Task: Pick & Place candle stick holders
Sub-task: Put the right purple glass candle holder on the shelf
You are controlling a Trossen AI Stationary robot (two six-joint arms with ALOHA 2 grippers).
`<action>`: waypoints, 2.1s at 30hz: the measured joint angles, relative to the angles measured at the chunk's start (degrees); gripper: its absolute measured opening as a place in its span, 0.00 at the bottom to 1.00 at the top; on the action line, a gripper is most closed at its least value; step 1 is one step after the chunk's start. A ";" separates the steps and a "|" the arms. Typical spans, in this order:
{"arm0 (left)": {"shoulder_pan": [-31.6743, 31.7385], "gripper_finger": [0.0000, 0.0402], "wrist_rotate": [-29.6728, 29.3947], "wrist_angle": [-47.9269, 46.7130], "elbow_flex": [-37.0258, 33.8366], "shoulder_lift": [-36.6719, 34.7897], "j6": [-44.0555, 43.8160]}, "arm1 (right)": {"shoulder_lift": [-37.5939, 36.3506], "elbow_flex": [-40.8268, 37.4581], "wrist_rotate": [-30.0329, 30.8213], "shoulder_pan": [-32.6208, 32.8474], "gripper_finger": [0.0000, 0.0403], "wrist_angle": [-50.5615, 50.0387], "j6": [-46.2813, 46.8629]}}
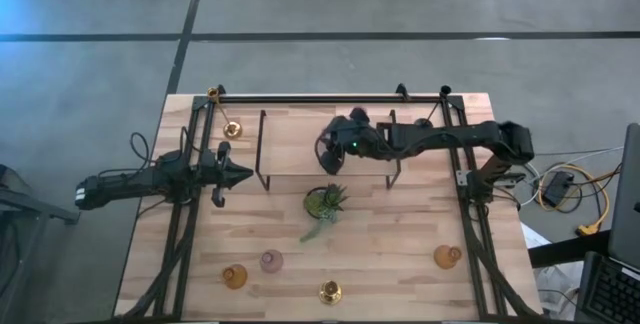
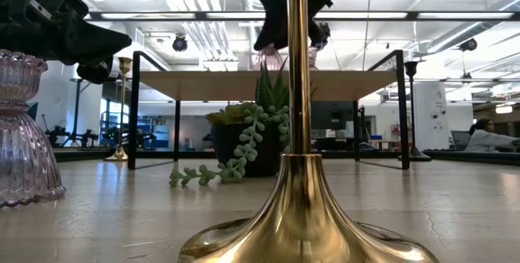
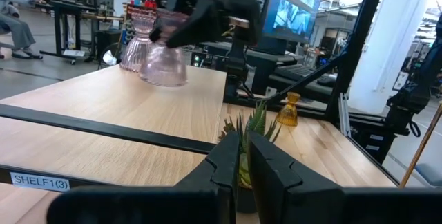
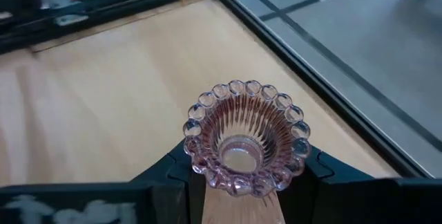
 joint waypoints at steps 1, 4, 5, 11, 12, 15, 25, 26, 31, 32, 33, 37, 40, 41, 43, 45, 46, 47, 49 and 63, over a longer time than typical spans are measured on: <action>0.01 0.09 0.00 0.00 0.00 0.00 -0.01 | 0.00 -0.17 0.03 -0.41 0.30 0.05 0.03; 0.02 0.09 0.00 0.00 0.00 0.00 -0.01 | 0.00 -0.73 0.00 -1.21 0.30 0.03 0.19; 0.01 0.09 0.00 0.00 0.00 -0.01 0.00 | 0.00 -0.96 0.00 -1.23 0.30 0.00 0.21; 0.02 0.09 0.00 0.00 0.00 0.00 -0.01 | -0.02 -1.58 -0.07 -1.32 0.30 0.24 0.45; 0.02 0.09 0.00 0.00 0.00 -0.01 0.00 | -0.02 -1.58 -0.07 -1.32 0.30 0.23 0.44; 0.02 0.09 0.00 0.00 0.00 0.00 -0.01 | -0.02 -1.60 -0.04 -1.32 0.30 0.22 0.38; 0.01 0.09 0.00 0.00 0.00 -0.02 0.00 | -0.04 -1.69 0.00 -1.32 0.48 -0.13 -0.54; 0.02 0.09 0.00 0.01 0.00 -0.01 -0.01 | -0.02 -1.69 0.00 -1.32 0.49 -0.15 -0.88; 0.02 0.09 0.00 0.02 0.00 0.00 -0.01 | -0.26 -1.27 0.00 -1.30 0.50 -0.13 -1.61; 0.00 0.09 0.00 0.01 0.00 -0.01 0.00 | -0.44 -1.22 0.01 -1.30 0.50 -0.14 -1.75; 0.01 0.09 0.00 0.02 0.00 0.00 -0.01 | -0.70 -1.14 0.02 -1.29 0.50 -0.13 -1.80; 0.01 0.09 0.00 0.01 0.00 -0.01 -0.01 | -2.34 -1.07 0.02 -1.21 0.50 -0.15 -1.97; 0.00 0.09 0.00 0.02 0.00 0.00 0.00 | -4.02 -1.07 0.02 -0.89 0.50 -0.13 -2.59; 0.01 0.09 0.00 0.02 0.00 -0.02 0.00 | -4.61 -1.01 0.07 -0.64 0.50 -0.08 -2.91; 0.00 0.09 0.00 0.02 0.00 0.00 0.00 | -5.98 -0.94 0.11 -0.40 0.50 -0.07 -3.41; 0.02 0.09 -0.01 0.01 0.00 0.00 -0.01 | -7.25 -0.72 0.15 0.07 0.50 -0.03 -3.92; 0.01 0.09 0.00 0.02 0.00 -0.01 -0.01 | -7.98 -0.70 0.14 0.36 0.50 -0.09 -4.52; 0.02 0.09 0.00 0.02 0.00 0.00 0.00 | -8.57 -0.60 0.22 0.85 0.50 -0.13 -5.06; 0.00 0.09 0.00 0.02 0.00 0.00 -0.02 | -9.80 -0.16 0.22 2.04 0.50 0.09 -6.81; 0.01 0.09 -0.02 -0.04 0.00 0.22 -0.02 | -11.69 -11.71 0.63 17.55 0.31 15.60 -13.79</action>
